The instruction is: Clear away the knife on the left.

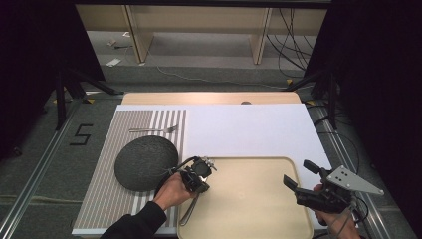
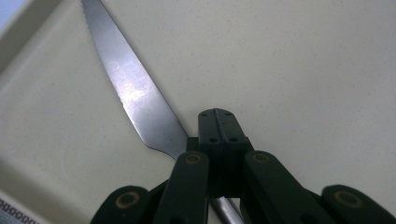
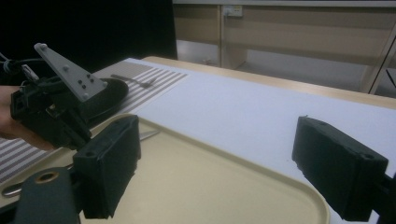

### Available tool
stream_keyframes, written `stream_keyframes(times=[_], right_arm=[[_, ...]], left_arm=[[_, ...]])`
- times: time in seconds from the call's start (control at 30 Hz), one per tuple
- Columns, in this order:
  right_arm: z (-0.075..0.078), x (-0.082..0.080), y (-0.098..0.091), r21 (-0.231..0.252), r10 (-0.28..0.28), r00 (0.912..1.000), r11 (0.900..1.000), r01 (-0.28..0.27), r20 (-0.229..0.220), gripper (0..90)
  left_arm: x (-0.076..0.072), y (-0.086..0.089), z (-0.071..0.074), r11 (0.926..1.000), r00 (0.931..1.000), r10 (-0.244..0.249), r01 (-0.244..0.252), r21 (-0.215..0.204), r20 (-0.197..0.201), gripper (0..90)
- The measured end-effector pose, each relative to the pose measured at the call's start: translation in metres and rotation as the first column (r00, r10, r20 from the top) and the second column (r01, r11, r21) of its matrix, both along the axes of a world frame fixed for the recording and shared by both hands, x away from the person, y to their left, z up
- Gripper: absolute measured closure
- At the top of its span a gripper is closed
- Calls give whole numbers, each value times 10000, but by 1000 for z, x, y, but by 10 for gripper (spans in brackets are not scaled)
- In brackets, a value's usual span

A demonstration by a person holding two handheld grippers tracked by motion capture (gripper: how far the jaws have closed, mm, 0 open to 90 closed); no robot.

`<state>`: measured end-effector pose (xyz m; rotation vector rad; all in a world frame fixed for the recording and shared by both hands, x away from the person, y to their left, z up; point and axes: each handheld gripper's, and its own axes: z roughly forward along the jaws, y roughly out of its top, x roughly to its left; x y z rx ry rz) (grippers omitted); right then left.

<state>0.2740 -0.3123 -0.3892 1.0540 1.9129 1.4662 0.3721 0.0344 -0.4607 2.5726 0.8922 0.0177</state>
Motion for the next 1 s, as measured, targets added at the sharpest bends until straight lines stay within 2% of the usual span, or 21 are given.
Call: stream_keyframes(times=[0.1,0.43,0.8,0.9,1.0], right_arm=[[0,0,0,16,-24,10000,10000,24,-7,164],[0,0,0,-15,5,10000,10000,-5,4,164],[0,1,1,-51,-3,10000,10000,3,2,164],[0,1,1,-29,18,10000,10000,-18,57,164],[-1,1,1,-33,15,10000,10000,-15,63,164]], left_arm=[[0,6,0,9998,9997,157,-160,-125,-192,897],[-7,25,0,9988,9987,485,-483,100,-159,897],[-9,34,-1,9981,9979,610,-611,-10,-208,895],[-10,36,1,9980,9983,509,-518,-356,-271,792],[-11,38,5,9951,9983,555,-569,-808,-191,625]])
